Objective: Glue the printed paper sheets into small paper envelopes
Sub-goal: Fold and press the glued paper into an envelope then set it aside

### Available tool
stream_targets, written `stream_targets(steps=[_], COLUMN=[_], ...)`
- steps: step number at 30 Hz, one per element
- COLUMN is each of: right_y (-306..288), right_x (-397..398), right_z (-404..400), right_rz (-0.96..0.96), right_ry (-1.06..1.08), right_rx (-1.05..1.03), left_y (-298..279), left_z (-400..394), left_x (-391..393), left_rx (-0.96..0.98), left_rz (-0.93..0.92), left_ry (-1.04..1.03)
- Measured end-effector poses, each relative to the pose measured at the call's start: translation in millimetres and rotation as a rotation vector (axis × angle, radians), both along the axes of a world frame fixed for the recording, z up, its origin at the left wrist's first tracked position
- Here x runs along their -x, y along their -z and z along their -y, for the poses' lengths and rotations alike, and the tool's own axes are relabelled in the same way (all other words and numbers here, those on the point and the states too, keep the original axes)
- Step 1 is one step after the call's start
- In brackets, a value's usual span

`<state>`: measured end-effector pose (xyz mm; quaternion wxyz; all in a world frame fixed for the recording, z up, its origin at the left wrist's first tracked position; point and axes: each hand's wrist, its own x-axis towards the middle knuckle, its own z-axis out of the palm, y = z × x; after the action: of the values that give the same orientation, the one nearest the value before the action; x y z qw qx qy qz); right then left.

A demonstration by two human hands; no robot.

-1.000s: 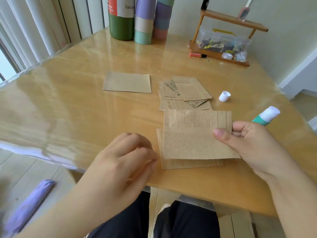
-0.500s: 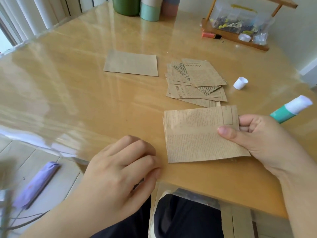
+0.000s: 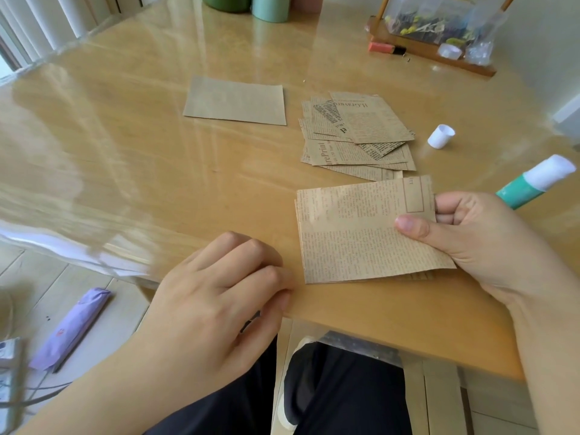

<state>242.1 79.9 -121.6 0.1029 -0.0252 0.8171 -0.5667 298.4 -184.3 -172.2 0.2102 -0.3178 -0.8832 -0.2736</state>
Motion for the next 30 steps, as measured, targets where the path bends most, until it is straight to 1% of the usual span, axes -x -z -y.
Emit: stream_targets(steps=[9, 17, 22, 27, 30], right_y=[1.6, 1.9, 3.2, 1.2, 1.4], right_x=[0.9, 0.5, 0.7, -0.5, -1.7], right_z=[-0.6, -1.2, -1.7, 1.5, 0.6], right_rz=[-0.005, -0.021, -0.027, -0.011, -0.032], right_ry=[-0.005, -0.018, -0.023, 0.033, 0.072], right_rx=[0.008, 0.015, 0.01, 0.018, -0.043], left_y=[0.4, -1.6, -3.1, -3.8, -3.8], left_z=[0.8, 1.2, 1.0, 0.3, 0.3], left_x=[-0.2, -1.3, -1.0, -0.4, -0.1], left_rx=[0.032, 0.13, 0.154, 0.174, 0.175], left_rz=[0.002, 0.005, 0.018, 0.011, 0.009], left_ry=[0.001, 0.012, 0.018, 0.027, 0.032])
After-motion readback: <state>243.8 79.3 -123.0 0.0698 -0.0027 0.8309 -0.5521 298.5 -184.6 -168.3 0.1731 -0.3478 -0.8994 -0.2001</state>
